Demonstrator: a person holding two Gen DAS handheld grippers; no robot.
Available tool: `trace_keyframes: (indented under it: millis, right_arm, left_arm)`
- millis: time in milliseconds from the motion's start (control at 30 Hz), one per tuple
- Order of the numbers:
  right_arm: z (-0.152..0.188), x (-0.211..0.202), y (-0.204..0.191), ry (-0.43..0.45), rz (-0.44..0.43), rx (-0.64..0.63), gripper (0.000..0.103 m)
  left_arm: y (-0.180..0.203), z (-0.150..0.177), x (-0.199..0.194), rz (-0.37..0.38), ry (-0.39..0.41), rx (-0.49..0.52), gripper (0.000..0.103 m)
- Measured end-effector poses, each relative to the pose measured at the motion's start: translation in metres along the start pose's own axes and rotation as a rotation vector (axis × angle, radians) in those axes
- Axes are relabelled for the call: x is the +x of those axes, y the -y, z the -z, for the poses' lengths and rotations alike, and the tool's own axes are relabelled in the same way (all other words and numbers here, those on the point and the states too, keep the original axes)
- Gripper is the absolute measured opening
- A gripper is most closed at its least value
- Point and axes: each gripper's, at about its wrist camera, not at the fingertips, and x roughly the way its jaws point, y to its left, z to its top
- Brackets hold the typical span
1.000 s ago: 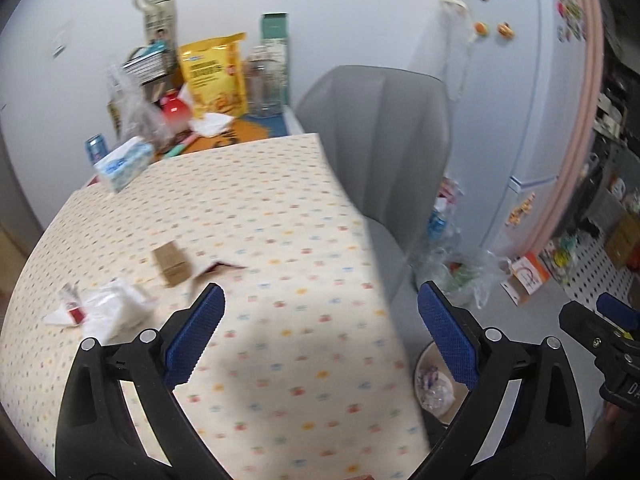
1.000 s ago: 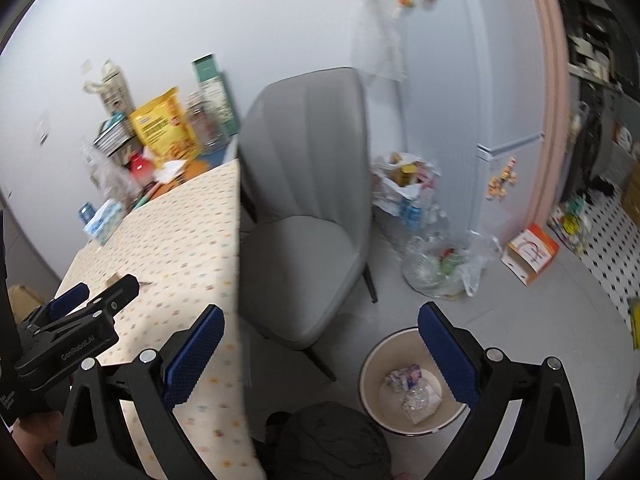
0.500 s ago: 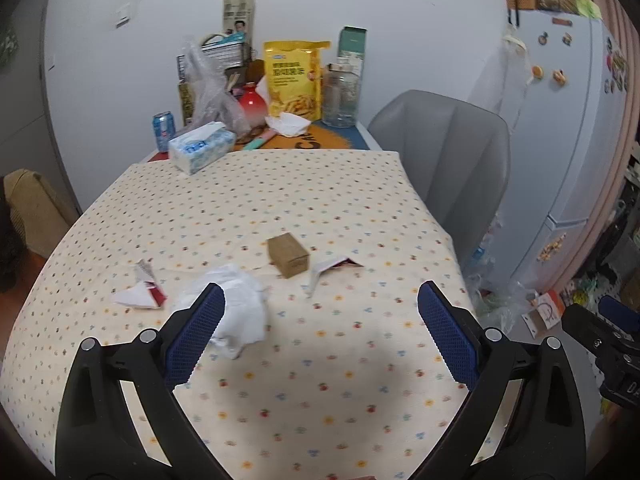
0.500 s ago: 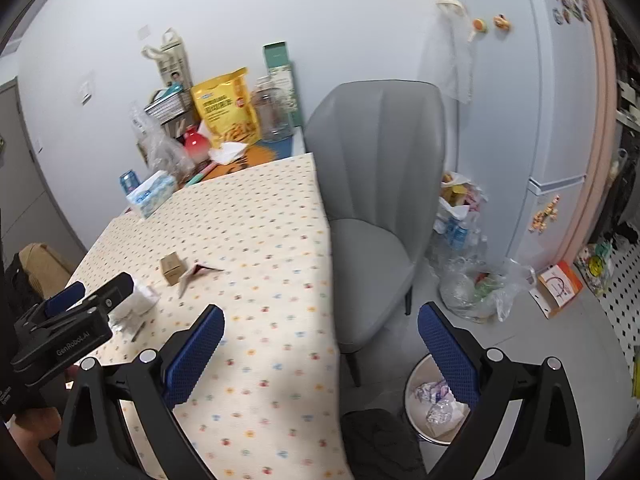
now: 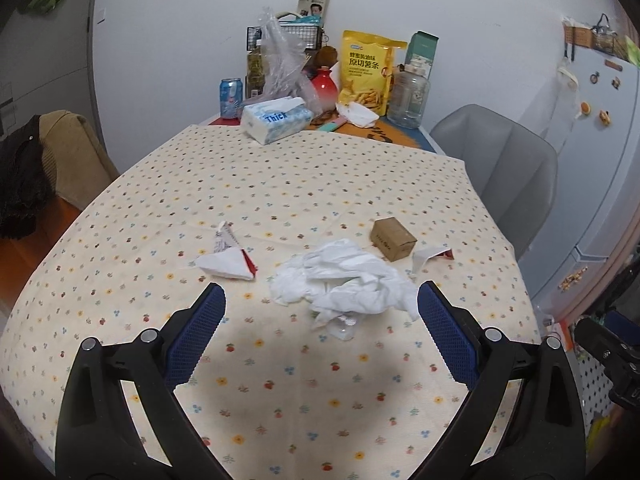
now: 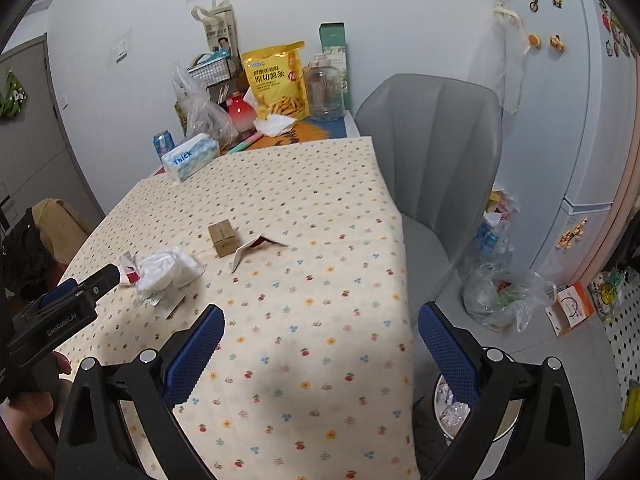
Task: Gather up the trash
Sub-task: 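Move both open tools back over the table, then close the left tool on the crumpled white tissue and lift it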
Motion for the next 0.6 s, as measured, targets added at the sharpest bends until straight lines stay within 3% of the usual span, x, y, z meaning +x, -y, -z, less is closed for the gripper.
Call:
trace_keyframes:
  millis: [300, 600]
  right_arm:
    - [0.002, 0.010, -0.004, -0.019, 0.003, -0.007, 0.095]
    - [-0.003, 0.016, 0.008, -0.020, 0.025, 0.010, 0.095]
  left_arm:
    - [-0.008, 0.005, 0.008, 0.025, -0.012, -0.021, 0.093]
    - [0.026, -0.001, 0.026, 0.087, -0.021, 0.033, 0.093]
